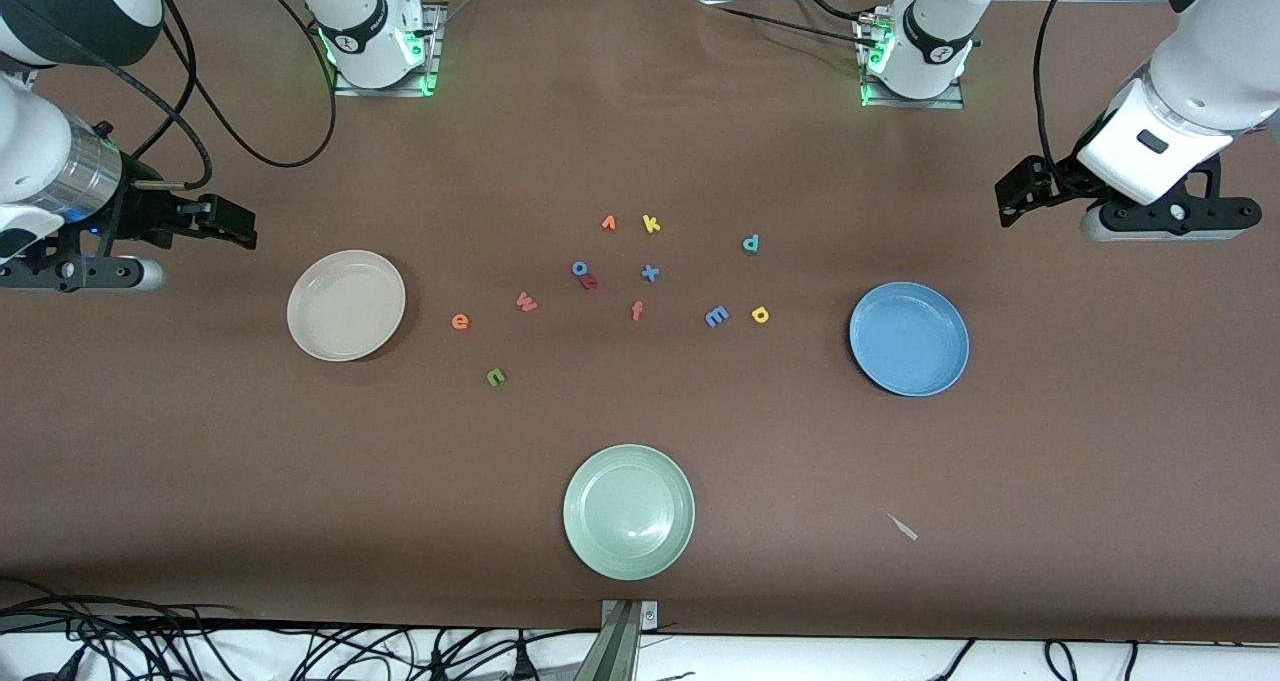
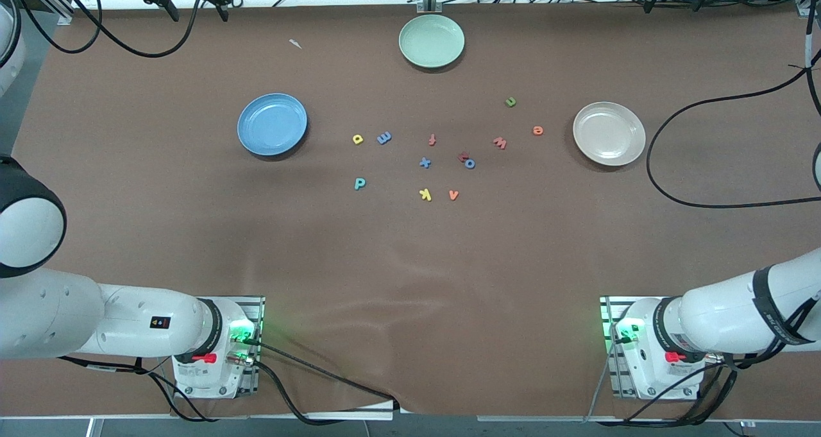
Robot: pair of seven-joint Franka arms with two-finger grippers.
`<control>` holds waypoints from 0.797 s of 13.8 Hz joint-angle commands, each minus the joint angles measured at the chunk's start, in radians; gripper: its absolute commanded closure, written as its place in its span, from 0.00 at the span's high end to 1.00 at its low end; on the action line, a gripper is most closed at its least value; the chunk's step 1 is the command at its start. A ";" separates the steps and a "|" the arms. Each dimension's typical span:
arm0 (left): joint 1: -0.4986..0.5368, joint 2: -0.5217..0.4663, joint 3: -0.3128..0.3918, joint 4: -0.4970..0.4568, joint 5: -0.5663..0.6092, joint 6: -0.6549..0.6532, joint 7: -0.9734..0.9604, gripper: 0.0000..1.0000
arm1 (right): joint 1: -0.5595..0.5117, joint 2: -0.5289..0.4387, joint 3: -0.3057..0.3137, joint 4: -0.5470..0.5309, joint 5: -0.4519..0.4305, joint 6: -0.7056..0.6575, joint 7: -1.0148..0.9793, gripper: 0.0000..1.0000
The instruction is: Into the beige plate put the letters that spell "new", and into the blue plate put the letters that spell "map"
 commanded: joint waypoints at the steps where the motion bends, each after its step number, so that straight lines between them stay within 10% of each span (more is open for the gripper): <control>1: 0.001 0.004 0.001 0.026 -0.025 -0.023 0.024 1.00 | 0.002 -0.013 -0.003 0.001 -0.001 -0.003 0.005 1.00; 11: 0.001 0.004 0.001 0.026 -0.026 -0.023 0.024 1.00 | 0.000 -0.013 -0.005 0.001 -0.001 -0.008 0.005 1.00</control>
